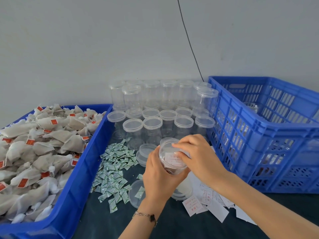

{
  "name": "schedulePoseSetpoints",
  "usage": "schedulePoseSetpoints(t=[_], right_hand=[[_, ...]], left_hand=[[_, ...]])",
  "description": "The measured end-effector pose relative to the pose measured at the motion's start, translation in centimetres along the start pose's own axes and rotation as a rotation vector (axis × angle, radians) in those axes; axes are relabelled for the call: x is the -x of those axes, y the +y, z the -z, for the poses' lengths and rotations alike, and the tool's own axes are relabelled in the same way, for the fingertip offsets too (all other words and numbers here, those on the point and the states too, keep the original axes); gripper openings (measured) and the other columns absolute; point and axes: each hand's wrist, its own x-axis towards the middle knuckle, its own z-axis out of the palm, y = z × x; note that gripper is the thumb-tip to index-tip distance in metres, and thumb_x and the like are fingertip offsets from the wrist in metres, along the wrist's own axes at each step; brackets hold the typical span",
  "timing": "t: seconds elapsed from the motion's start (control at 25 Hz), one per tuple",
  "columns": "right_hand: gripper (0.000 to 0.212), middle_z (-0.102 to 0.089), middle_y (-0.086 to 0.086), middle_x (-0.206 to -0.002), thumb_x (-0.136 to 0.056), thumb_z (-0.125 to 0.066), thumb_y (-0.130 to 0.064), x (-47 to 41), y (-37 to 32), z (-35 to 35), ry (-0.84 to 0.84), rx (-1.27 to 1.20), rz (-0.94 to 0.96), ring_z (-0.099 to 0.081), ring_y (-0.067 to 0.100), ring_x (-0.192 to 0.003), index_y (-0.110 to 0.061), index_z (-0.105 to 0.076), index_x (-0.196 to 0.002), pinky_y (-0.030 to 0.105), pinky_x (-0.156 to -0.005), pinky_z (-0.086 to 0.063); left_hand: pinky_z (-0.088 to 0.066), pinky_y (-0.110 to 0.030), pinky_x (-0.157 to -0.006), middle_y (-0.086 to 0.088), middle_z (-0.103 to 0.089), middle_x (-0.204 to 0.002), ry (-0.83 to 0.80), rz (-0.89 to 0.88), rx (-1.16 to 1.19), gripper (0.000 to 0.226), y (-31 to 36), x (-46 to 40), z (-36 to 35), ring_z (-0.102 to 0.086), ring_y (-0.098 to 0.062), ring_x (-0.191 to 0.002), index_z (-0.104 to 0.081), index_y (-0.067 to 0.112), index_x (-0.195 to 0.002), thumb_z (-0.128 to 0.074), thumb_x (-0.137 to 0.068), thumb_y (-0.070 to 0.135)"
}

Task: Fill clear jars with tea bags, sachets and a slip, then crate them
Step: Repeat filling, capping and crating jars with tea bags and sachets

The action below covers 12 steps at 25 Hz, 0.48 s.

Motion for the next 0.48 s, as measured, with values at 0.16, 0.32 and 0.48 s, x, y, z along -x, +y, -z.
schedulePoseSetpoints(t=[0.16,0.32,0.48], right_hand=[[0.015,-0.06,-0.006,-0.103,-0.088,-0.064,-0.015,0.8,1.3,2.8,0.026,0.042,-0.019,-0.051,0.013,-0.102,-0.015,-0.073,-0.101,0.017,-0.09,-0.038],[0.014,-0.058,-0.011,-0.091,-0.088,-0.06,-0.022,1.5,3.0,6.3,0.046,-0.028,-0.154,-0.054,0.003,-0.08,-0.019,-0.073,-0.087,0.02,-0.076,-0.043],[0.022,-0.054,-0.008,-0.074,-0.09,-0.045,-0.032,2.2,3.9,10.3,0.132,-0.029,-0.135,-0.05,0.008,-0.07,-0.02,-0.061,-0.081,0.023,-0.066,-0.041]], left_hand=[[-0.041,-0.02,-0.078,0.02,-0.043,-0.115,-0.046,-0.034,0.013,0.101,1.0,-0.5,-0.3,-0.05,-0.007,-0.11,-0.044,0.02,-0.132,-0.073,-0.048,0.068],[-0.034,-0.004,-0.071,0.022,-0.045,-0.106,-0.092,-0.139,0.061,0.101,4.0,-1.7,-0.8,-0.045,0.002,-0.097,-0.049,0.022,-0.124,-0.065,-0.041,0.079],[-0.038,-0.009,-0.076,0.023,-0.053,-0.101,-0.144,-0.227,0.157,0.083,8.8,-3.2,-1.8,-0.052,-0.001,-0.095,-0.047,0.037,-0.111,-0.06,-0.041,0.081]])
